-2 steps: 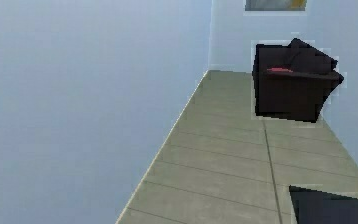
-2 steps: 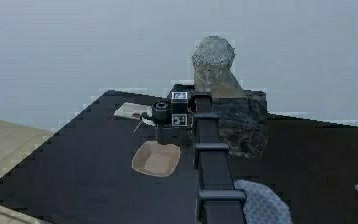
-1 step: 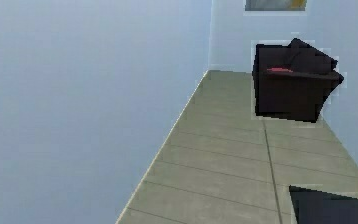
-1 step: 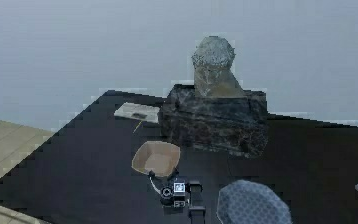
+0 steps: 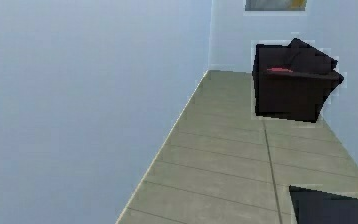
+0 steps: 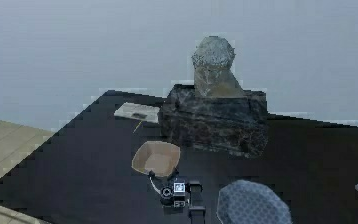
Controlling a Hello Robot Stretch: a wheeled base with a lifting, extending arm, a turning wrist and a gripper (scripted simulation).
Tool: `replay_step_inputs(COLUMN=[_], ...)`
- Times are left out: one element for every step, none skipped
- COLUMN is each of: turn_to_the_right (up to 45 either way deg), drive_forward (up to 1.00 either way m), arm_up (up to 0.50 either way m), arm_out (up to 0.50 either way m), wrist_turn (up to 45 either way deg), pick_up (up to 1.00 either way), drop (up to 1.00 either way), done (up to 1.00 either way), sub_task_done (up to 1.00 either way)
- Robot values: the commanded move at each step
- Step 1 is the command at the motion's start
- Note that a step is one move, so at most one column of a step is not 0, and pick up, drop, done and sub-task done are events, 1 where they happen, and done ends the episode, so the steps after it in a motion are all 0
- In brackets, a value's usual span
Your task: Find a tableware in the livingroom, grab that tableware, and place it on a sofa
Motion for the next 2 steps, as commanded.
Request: replay_step_inputs(turn_to_the_right=[0.0, 0.0], drive_forward=[0.00, 0.00], arm_up=[0.10, 0.28], arm_out=[0.00, 0.00], wrist_turn=[0.0, 0.0], pick_up=[0.00, 0.00], drop=[0.00, 0.00], done=[0.00, 0.00], sub_task_done=[0.00, 0.00])
